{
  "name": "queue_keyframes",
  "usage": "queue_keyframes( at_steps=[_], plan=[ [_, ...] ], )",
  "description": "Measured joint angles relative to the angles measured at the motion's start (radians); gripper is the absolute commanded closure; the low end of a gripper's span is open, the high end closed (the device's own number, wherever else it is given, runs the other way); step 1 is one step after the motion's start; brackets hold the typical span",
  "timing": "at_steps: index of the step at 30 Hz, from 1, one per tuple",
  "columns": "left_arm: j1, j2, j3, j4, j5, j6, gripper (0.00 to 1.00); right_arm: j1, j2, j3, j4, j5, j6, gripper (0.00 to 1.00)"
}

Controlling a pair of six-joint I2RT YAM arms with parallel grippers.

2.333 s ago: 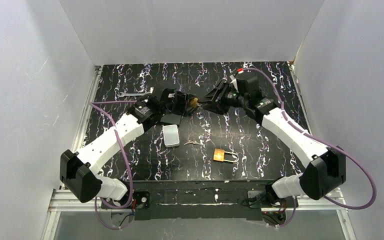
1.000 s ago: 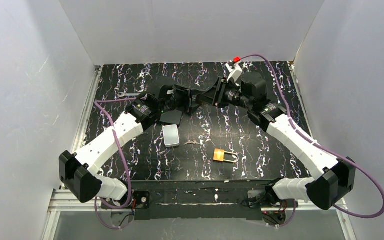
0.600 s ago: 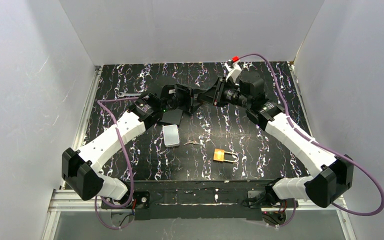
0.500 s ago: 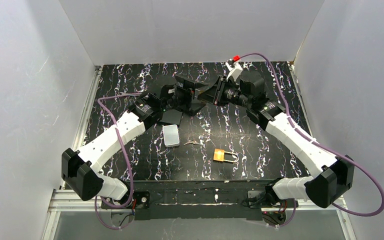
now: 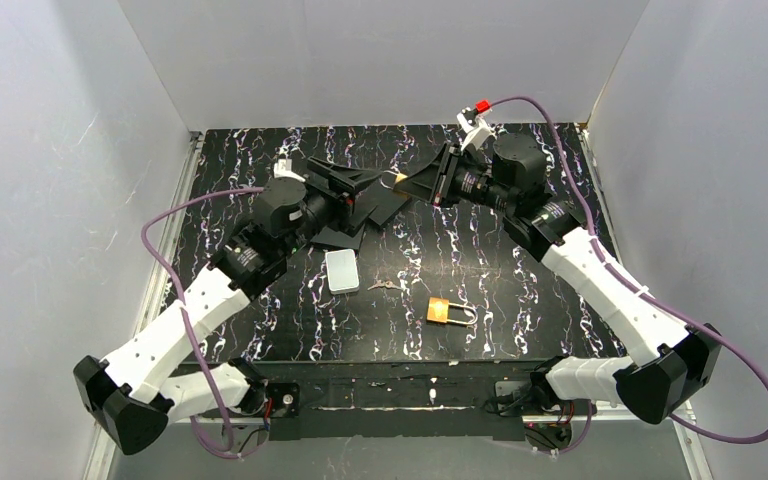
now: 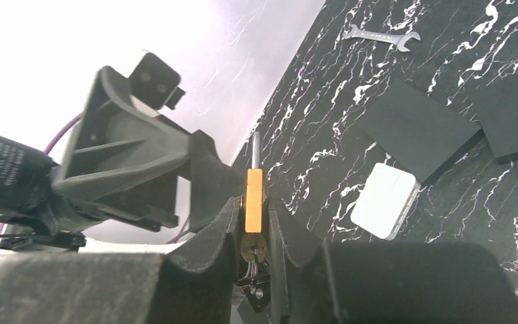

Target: Unlock with the key

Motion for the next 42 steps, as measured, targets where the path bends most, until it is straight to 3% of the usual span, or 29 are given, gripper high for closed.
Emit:
queue_keyframes(
  at_steps=[4, 12, 21, 29, 34, 42],
  plan=[
    [0.0, 0.01, -0.04, 0.026, -0.02, -0.011, 0.34, 0.0, 0.0, -0.004, 0.004, -0.022, 0.015, 0.99],
    [0.0, 0.097, -0.035, 0.092, -0.002, -0.042, 0.48, -0.002, 0.0, -0.034, 0.016, -0.047, 0.031, 0.99],
    [0.0, 0.142, 0.001, 0.092, 0.033, -0.061, 0.73, 0.004, -0.025, -0.056, -0.002, -0.051, 0.003, 0.99],
    [0.006, 0.181, 0.034, -0.008, 0.095, -0.1, 0.78, 0.043, -0.025, -0.047, -0.103, 0.031, -0.157, 0.99],
    [0.008, 0.196, 0.048, -0.097, 0.148, -0.132, 0.78, 0.113, -0.023, -0.003, -0.235, 0.151, -0.3, 0.99],
    [0.005, 0.211, 0.058, -0.161, 0.233, -0.158, 0.78, 0.268, -0.02, 0.039, -0.297, 0.282, -0.472, 0.99]
  ],
)
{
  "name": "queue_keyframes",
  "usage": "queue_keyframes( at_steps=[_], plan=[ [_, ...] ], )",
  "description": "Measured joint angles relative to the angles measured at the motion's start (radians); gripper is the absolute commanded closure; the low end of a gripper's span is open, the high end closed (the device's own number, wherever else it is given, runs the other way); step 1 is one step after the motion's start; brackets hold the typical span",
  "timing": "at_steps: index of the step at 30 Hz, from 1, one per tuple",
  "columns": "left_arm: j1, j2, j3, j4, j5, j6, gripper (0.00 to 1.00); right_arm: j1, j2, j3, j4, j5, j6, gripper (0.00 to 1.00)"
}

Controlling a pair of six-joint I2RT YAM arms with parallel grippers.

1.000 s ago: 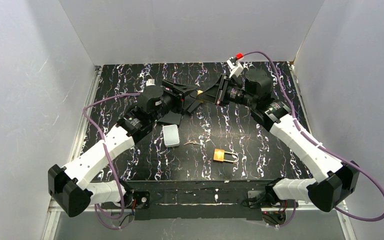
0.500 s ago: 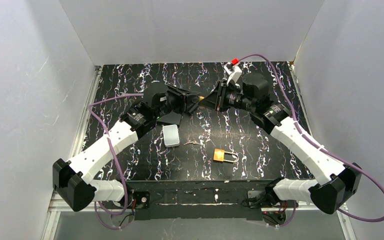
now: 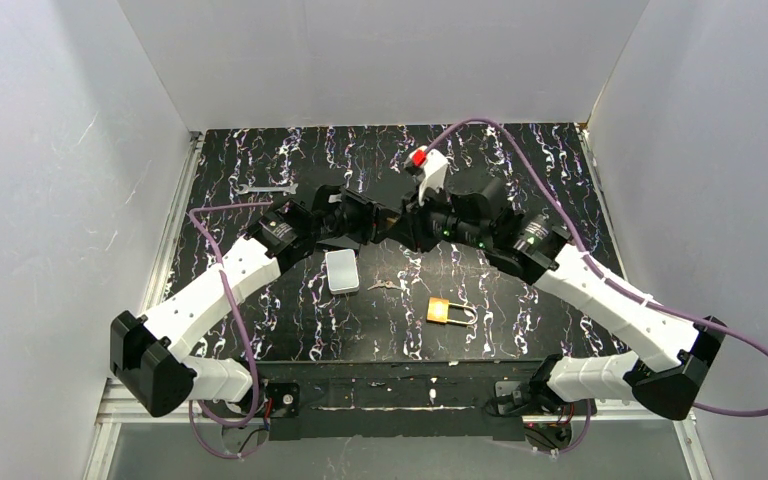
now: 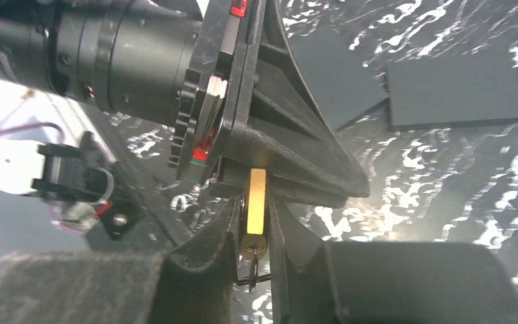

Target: Unlock with the key

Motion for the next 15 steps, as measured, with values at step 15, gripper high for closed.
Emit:
queue_keyframes(
  at_steps=[15],
  plan=[
    [0.002, 0.0, 0.021, -0.161, 0.121, 0.02, 0.78, 0.276, 0.029, 0.07, -0.15, 0.383, -0.407, 0.99]
  ],
)
